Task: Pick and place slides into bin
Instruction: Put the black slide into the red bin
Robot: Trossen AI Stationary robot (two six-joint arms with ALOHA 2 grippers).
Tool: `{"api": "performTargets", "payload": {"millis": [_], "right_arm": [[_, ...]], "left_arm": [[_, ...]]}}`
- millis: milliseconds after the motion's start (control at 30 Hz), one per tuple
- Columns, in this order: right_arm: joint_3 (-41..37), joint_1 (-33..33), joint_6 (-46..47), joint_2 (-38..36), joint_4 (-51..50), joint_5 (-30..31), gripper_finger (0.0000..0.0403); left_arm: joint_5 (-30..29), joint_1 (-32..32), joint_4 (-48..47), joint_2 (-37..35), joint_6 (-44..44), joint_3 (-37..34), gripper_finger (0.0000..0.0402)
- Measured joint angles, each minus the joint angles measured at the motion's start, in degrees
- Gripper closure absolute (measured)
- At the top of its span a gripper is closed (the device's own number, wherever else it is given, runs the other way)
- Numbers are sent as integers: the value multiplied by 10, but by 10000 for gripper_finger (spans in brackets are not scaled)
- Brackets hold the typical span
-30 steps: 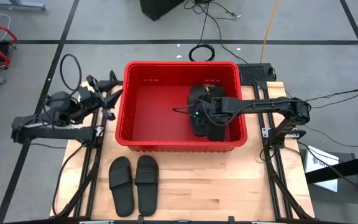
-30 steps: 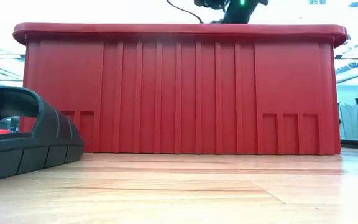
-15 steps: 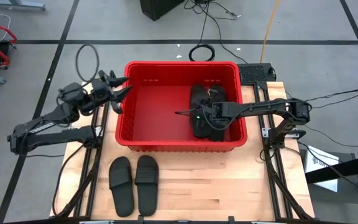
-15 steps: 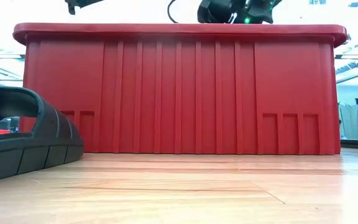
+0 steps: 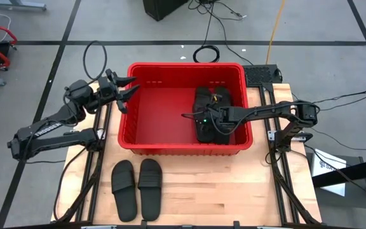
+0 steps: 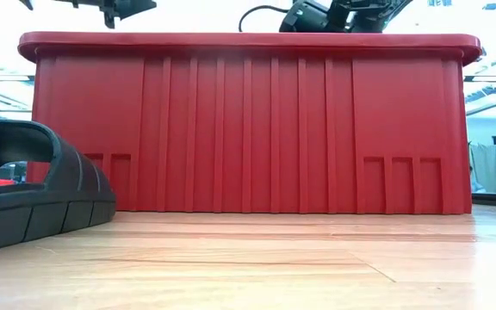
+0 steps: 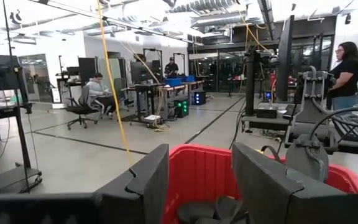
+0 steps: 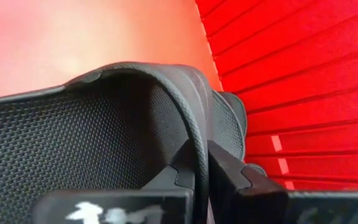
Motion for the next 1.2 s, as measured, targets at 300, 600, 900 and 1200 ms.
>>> {"api": "performTargets", "payload": {"millis": [300,600,900,1200], "right_arm": [[0,0,-6,0,-7,0,392],[0,-10,17,0,-13,-2,392],[-1,-19,21,1,-20,-76,375],[-1,-20,20,2,-29,-102,316]], "left_arm": [[0,1,-8,0,-4,0,222],[2,1,-21,0,-14,0,222],[49,1,-16,0,-31,0,222],[50,1,-23,0,-36,0,222]]}}
